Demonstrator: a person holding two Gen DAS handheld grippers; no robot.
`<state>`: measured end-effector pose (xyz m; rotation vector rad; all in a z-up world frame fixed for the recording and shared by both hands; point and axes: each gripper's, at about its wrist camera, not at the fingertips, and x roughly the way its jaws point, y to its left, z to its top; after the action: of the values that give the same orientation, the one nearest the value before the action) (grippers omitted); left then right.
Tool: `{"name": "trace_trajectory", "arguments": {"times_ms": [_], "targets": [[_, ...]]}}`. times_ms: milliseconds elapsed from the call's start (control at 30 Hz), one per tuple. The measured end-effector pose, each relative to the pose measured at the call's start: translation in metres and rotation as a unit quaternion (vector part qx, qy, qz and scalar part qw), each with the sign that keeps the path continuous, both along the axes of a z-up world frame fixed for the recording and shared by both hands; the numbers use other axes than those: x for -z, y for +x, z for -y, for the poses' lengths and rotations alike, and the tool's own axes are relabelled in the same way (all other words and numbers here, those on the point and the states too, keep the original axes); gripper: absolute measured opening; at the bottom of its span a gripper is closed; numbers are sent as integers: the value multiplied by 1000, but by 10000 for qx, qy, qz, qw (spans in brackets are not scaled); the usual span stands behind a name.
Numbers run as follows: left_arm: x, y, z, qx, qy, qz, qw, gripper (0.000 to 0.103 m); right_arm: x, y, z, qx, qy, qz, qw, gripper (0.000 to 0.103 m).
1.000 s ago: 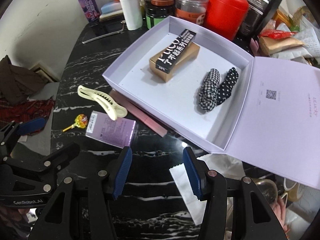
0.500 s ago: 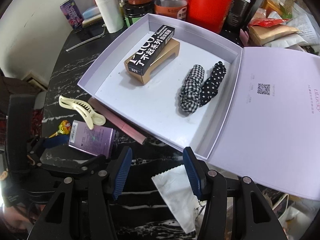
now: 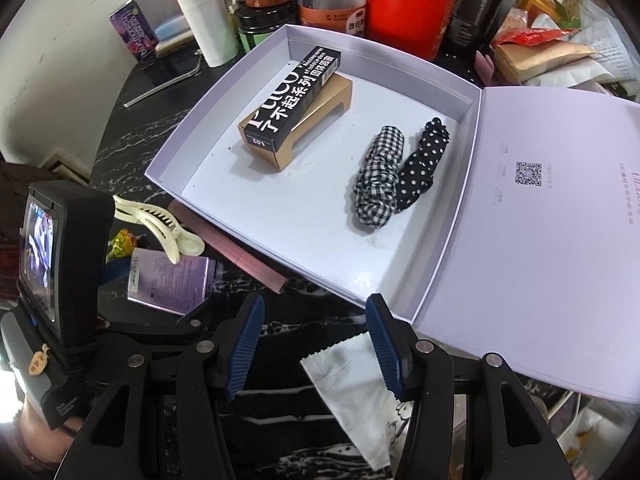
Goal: Organize rigid objects
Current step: 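Lift the purple box with the left tool while the right tool reaches for the pink lip gloss tube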
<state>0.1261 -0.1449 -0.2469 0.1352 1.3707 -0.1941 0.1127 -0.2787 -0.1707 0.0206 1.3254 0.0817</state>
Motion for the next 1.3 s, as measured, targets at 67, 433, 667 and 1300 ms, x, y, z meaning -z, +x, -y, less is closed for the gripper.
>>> {"name": "trace_trajectory", "arguments": {"times_ms": [67,433,667,1300], "targets": [[-1,-5,-4,23,-102,-38,9999,97,0,0,-2,-44,47,9,10000,53],[-24,-53,-60,-368,-513,-201,9978,97,18,-2,-34,-511,428,-168,9976,53],[-39,-58,-81,-479,-351,130,9982,97,35,8,-61,-820,495,-156,9953,53],[-42,-30,-88,-603,-442,272,9968,97,54,13,-80,-1305,-316,431,9900,42]]}}
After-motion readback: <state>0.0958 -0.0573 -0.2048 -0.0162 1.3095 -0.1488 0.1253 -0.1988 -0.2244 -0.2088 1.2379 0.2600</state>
